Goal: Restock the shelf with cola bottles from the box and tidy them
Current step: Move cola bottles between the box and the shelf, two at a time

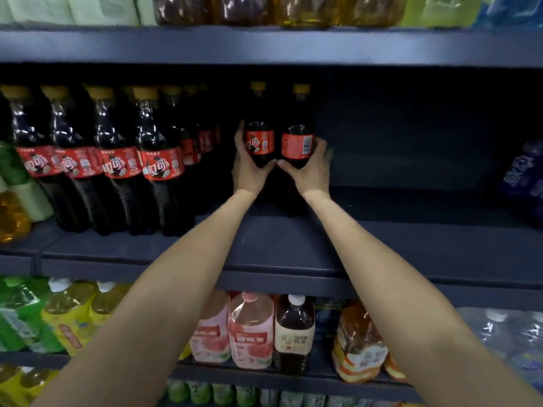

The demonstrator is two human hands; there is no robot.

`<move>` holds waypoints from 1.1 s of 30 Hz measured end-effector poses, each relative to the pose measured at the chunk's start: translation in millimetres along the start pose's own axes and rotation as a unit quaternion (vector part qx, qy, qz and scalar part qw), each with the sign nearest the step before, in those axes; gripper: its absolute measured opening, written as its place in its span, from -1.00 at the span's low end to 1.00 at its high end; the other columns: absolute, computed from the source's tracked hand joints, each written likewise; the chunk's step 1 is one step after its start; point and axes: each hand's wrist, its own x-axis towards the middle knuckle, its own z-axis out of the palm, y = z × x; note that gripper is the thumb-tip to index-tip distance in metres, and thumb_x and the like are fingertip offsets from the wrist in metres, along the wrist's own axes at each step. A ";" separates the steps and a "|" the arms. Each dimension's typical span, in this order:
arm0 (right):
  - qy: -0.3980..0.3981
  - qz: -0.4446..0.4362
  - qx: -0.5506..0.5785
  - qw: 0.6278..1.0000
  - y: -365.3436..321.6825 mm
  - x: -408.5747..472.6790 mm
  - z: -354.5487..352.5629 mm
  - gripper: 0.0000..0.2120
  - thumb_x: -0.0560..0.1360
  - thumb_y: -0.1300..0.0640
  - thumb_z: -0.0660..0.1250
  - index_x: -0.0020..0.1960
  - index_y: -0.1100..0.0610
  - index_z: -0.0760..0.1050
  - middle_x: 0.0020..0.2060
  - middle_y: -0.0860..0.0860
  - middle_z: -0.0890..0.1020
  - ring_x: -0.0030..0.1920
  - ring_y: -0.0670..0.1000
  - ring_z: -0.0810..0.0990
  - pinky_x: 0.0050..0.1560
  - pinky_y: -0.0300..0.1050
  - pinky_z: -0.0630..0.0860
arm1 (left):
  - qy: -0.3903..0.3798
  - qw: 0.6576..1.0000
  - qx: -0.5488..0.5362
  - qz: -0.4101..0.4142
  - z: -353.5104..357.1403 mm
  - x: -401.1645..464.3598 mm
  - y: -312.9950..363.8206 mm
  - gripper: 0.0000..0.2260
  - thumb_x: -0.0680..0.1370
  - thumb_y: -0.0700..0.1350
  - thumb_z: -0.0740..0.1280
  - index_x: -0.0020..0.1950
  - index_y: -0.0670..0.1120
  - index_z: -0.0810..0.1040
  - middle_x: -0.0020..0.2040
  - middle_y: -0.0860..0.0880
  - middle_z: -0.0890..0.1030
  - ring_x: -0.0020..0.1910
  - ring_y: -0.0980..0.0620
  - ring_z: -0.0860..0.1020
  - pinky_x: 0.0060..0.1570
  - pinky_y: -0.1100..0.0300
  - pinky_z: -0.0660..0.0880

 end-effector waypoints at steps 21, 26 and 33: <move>-0.134 0.087 -0.219 0.963 -6.9 -12.4 -52.2 -0.22 0.53 -0.07 0.29 0.54 0.14 -0.07 0.49 0.20 0.15 0.46 0.22 0.15 0.42 0.09 0.19 | -0.120 0.941 0.178 -0.262 -5.5 -9.8 59.4 -0.12 0.49 -0.04 0.37 0.55 -0.07 -0.23 0.52 -0.23 0.07 0.48 -0.24 0.13 0.40 -0.07 0.21; -0.034 -0.069 -0.279 0.957 -33.9 -63.1 -115.4 -0.58 0.54 0.04 0.28 0.37 0.10 0.38 0.10 0.08 0.60 0.04 0.12 0.59 -0.09 -0.06 0.48 | -0.163 0.954 0.056 -0.246 -24.7 -58.3 101.3 -0.48 0.51 -0.06 0.35 0.45 -0.04 0.30 0.31 -0.05 0.48 0.29 -0.03 0.46 0.31 0.05 0.39; 0.116 -0.180 -0.346 0.913 -38.3 -171.7 -219.4 -0.83 0.53 0.13 0.30 0.04 0.14 0.61 -0.20 -0.01 0.65 -0.21 0.01 0.61 -0.23 -0.15 0.51 | -0.220 0.974 -0.044 -0.022 -5.6 -158.4 181.8 -0.77 0.58 -0.14 0.26 0.24 0.00 0.48 0.04 0.07 0.57 0.06 0.14 0.54 0.12 0.23 0.46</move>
